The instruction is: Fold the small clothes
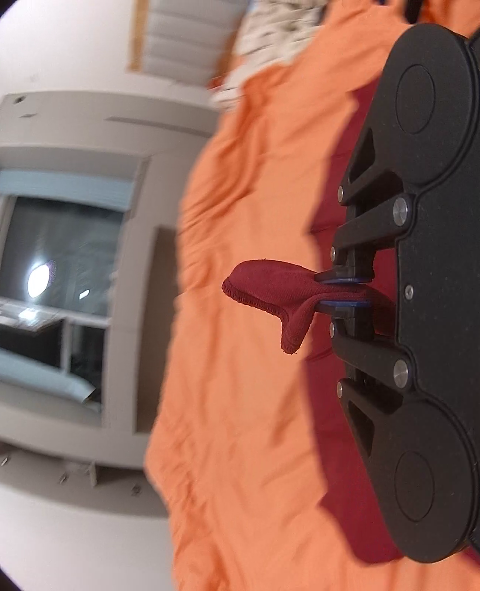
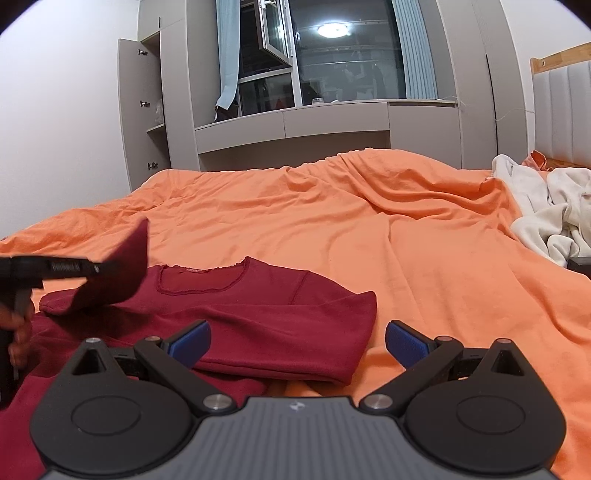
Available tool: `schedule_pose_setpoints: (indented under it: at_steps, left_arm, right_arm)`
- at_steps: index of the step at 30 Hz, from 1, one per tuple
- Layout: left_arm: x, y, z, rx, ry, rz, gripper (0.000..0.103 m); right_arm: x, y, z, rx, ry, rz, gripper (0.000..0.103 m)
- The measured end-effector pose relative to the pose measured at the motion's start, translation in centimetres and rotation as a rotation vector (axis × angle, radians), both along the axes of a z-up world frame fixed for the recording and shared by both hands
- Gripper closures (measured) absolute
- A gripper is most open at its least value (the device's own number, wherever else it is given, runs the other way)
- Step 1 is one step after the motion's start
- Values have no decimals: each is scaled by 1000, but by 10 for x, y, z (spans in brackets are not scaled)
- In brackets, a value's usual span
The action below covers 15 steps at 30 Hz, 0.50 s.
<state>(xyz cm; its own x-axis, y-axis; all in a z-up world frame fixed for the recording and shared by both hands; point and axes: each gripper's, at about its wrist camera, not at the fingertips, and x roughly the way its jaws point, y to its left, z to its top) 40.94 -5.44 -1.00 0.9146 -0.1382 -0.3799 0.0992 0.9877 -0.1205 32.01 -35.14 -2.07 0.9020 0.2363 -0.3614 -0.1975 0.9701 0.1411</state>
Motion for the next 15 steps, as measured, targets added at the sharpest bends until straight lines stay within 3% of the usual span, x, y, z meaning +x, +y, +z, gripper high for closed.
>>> schedule_pose_setpoints:
  at_steps: [5, 9, 11, 13, 15]
  left_arm:
    - [8, 4, -16, -1, 84, -61, 93]
    - [8, 16, -17, -52, 144, -115, 80]
    - [4, 21, -16, -81, 168, -138, 69]
    - [2, 25, -16, -99, 188, -162, 46]
    - [-4, 30, -12, -113, 197, -169, 33]
  right_arm:
    - [2, 2, -1, -9, 8, -3, 0]
    - [4, 4, -3, -15, 16, -6, 0]
    - [6, 5, -4, -20, 21, -6, 0]
    - [7, 7, -4, -26, 24, -3, 0]
    - [8, 9, -4, -33, 28, 2, 0]
